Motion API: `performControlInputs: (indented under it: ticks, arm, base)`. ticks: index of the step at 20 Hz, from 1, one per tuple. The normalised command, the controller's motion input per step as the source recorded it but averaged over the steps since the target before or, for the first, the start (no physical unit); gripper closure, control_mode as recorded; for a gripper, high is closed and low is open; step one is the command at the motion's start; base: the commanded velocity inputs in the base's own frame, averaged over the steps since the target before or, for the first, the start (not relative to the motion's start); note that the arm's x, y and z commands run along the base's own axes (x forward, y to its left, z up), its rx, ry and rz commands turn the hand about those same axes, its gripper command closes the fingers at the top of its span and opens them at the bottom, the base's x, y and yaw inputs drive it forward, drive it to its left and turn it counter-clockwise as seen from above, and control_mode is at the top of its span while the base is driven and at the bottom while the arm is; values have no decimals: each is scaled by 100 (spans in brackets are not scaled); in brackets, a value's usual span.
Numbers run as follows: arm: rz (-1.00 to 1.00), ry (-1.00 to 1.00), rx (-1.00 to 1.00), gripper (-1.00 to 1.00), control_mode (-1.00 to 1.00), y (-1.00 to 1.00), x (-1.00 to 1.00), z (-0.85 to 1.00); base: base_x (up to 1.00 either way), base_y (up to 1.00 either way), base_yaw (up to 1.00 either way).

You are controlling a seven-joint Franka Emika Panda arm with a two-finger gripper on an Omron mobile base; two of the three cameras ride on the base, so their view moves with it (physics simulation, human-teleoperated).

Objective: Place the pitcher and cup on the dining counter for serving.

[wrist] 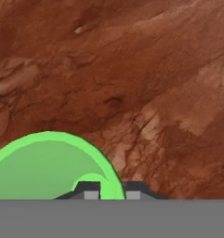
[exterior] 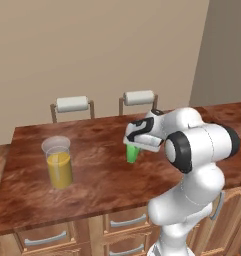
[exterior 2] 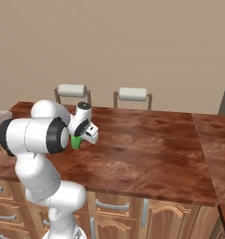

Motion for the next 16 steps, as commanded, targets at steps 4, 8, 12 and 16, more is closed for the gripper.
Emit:
performControlInputs:
  ticks: [4, 8, 12, 16]
  arm:
    - [0, 0, 0, -100, -100, 0, -2, 19]
    - [0, -3, 0, -100, -100, 0, -29, 77]
    - [1, -11, 0, -100, -100, 0, -56, 100]
    - [0, -19, 0, -100, -100, 0, -88, 98]
  base:
    - [0, 0, 0]
    - [0, 0, 0]
    - [0, 0, 0]
    - [0, 0, 0]
